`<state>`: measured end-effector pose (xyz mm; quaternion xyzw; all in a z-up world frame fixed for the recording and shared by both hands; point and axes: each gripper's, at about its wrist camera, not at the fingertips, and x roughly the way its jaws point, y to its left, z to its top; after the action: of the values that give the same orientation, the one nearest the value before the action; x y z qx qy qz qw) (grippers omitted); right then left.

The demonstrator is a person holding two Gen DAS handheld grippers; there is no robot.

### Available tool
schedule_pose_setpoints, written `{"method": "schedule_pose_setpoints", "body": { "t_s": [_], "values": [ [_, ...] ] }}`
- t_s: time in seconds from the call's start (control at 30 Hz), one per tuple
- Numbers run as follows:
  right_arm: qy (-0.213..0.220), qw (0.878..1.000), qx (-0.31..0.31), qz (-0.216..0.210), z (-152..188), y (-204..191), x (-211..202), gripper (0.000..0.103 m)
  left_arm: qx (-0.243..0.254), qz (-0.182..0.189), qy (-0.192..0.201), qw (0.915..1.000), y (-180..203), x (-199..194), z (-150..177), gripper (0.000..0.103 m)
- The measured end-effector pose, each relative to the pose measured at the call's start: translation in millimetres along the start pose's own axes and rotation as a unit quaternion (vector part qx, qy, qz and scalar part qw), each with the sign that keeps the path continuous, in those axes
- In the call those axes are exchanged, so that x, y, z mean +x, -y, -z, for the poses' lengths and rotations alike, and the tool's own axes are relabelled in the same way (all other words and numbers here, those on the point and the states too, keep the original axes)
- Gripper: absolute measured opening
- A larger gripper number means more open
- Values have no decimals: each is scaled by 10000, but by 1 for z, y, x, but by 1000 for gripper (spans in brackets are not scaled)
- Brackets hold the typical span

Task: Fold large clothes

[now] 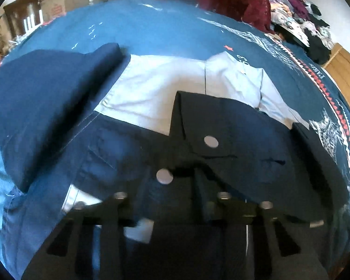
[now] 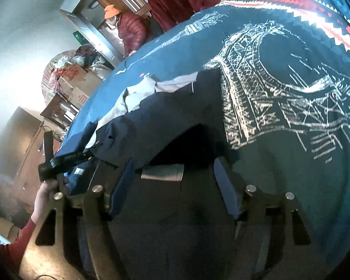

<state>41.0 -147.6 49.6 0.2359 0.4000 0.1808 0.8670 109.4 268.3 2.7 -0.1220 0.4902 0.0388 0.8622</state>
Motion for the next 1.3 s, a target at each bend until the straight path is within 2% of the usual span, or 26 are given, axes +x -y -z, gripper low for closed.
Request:
{"method": "schedule_pose_setpoints", "body": {
  "t_s": [0.1,0.17,0.27,0.43,0.53,0.6,0.73,0.77,0.8,0.83,0.87,0.93,1.0,1.03,1.1,1.13,1.2,1.23,1.3],
  "values": [
    [-33,10000,22,-25,5,0,2,70,-158,119,-71,9998,-5,-3,-2,34],
    [-82,9999,54,-43,9,0,5,70,-253,358,-124,9990,-10,-7,1,43],
    [-131,9999,80,-74,13,1,8,70,-396,640,-137,9971,-17,-13,8,50],
    [-185,9997,97,-94,17,1,11,71,-573,1085,-176,9923,-19,-24,17,50],
    [-221,9996,86,-131,19,-1,13,71,-542,1030,-188,9930,-11,-19,12,50],
    [-208,9997,56,-143,19,-3,12,71,-651,1121,-180,9914,-10,-16,7,50],
    [-243,9996,11,-132,20,-4,12,71,-719,893,-281,9930,-4,3,-3,46],
    [-263,9996,19,-122,21,-4,13,71,-740,788,-321,9936,-3,10,-5,39],
    [-268,9996,31,-124,21,-4,13,71,-735,699,-203,9946,0,12,-8,21],
    [-258,9996,25,-133,21,-5,12,71,-703,687,-125,9951,3,10,-11,10],
    [-231,9996,-5,-144,20,-6,9,71,-679,725,-39,9950,4,5,-13,3],
    [-209,9996,-36,-170,18,-7,6,71,-530,758,405,9949,8,-19,-20,3],
    [-222,9995,-57,-195,16,-6,4,71,-520,638,848,9930,0,-44,-25,3],
    [-220,9995,-73,-205,14,-6,2,71,-626,498,1081,9909,-14,-55,-27,3],
    [-157,9996,-86,-232,10,-6,-1,71,-933,236,1231,9877,-44,-58,-27,3],
    [-135,9996,-74,-241,9,-5,-1,71,-1085,204,1108,9877,-58,-49,-26,3],
    [-93,9998,-80,-126,0,-1,2,71,-1182,72,484,9918,-78,-11,-20,5],
    [-57,10000,-64,-10,-6,2,5,71,-1146,3,368,9927,-80,-2,-17,6],
    [-108,9998,23,156,-21,9,17,71,-1021,-17,403,9940,-76,0,-11,8]
  ]
}}
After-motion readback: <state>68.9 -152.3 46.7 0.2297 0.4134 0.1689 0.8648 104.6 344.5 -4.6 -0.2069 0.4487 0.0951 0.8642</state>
